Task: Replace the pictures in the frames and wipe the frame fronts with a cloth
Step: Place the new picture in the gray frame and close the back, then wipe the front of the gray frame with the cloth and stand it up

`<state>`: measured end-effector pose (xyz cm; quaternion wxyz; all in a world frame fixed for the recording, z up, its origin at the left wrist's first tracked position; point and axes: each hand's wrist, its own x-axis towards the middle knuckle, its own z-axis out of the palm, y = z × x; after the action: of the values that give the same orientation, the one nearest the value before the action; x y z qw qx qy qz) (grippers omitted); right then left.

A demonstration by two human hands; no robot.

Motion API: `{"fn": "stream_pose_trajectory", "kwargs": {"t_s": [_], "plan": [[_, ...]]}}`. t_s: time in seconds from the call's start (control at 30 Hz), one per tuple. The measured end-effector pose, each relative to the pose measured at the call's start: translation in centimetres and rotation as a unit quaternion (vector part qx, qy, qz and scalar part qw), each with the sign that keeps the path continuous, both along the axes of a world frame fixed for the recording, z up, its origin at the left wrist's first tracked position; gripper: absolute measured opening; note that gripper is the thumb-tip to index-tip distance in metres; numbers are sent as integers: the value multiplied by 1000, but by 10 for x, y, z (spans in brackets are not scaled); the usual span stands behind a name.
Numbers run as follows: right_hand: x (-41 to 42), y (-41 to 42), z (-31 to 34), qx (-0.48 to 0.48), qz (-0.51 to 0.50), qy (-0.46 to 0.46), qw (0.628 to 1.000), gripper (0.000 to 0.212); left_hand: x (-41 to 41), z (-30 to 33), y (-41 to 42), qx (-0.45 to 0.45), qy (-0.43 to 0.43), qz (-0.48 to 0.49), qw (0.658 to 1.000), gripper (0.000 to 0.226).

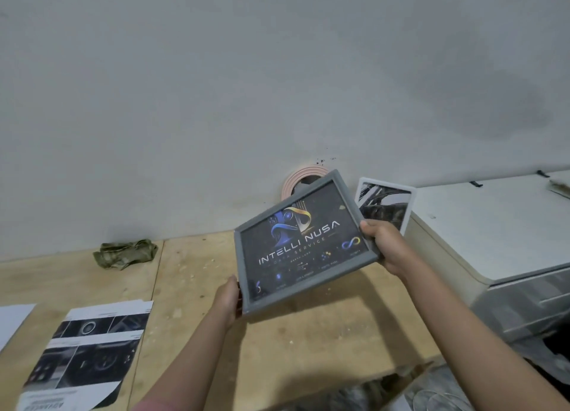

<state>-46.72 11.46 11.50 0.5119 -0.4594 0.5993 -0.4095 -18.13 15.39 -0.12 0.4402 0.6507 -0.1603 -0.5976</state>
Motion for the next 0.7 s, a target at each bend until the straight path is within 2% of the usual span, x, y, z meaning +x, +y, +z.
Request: {"fn": "stream_pose_trajectory", "kwargs": {"t_s": [0.17,0.37,0.57,0.7], "plan": [[14,-4,-44,58,1,-101,993,27,43,12,4,-25,-20,66,997,58],[56,-18,-81,119,13,-156,980,26,80,20,17,-26,-153,113,981,62],[105,-54,-92,166,45,-161,972,27,103,16,40,-22,-107,167,980,57],[159,-76,-96,194,119,-175,958,31,133,19,54,-10,-148,245,958,54]]}}
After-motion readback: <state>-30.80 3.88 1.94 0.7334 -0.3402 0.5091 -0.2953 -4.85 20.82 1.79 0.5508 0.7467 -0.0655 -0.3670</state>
